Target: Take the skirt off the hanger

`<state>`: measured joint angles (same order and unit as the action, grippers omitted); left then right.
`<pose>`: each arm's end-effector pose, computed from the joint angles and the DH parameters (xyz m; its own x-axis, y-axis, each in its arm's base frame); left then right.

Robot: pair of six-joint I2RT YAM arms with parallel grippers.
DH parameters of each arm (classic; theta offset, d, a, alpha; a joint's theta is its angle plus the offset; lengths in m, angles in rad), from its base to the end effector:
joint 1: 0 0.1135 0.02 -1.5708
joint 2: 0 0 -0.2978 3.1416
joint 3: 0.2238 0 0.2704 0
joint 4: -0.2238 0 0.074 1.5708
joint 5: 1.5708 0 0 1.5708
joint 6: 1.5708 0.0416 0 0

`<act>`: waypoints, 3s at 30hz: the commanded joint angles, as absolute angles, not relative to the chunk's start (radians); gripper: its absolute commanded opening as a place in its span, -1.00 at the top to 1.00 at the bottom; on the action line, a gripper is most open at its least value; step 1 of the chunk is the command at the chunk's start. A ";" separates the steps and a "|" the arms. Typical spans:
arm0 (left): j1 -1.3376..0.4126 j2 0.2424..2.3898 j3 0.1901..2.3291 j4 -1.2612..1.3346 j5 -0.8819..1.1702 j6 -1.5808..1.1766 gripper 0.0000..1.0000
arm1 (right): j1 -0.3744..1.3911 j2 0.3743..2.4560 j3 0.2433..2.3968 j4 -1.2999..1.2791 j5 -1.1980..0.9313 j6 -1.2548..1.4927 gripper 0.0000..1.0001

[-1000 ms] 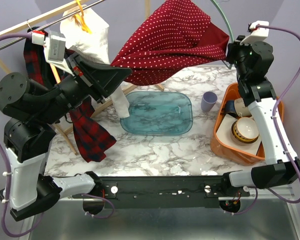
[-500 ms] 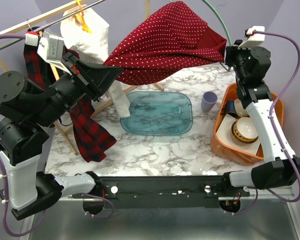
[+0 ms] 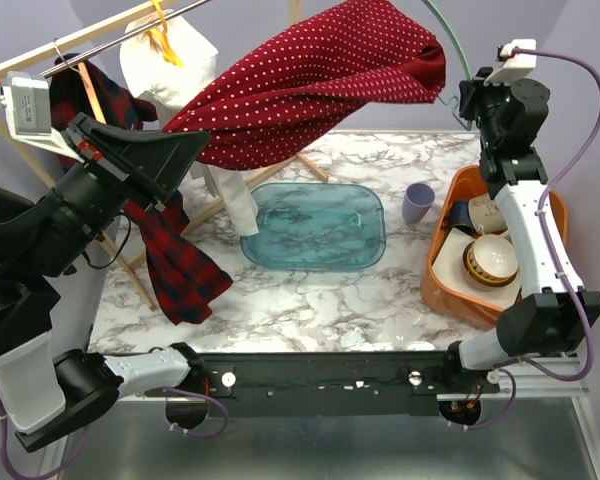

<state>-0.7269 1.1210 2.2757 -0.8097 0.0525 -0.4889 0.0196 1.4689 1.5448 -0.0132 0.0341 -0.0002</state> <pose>0.0366 -0.0355 0.6862 -0.1059 -0.5335 -0.8392 0.7372 0.5243 -0.4263 0.3634 0.0057 0.4968 0.0626 0.0010 -0.9980 0.0145 0.9999 0.0019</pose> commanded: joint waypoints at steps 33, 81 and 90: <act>-0.732 1.215 2.003 -0.253 0.235 -0.506 1.00 | -0.049 1.060 1.585 -0.345 -0.224 0.264 0.99; -0.703 1.401 1.111 0.183 -0.097 -0.437 0.62 | -0.049 0.888 1.493 -0.399 -0.107 0.322 0.99; -0.704 1.371 1.411 -0.160 -0.041 -0.397 -0.98 | 0.056 1.008 1.545 -0.399 -0.025 0.167 0.99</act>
<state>-0.7052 1.4296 1.2072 -0.0048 -0.0513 -0.4225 -0.0235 0.9466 1.5021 -0.4427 -0.1169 0.2749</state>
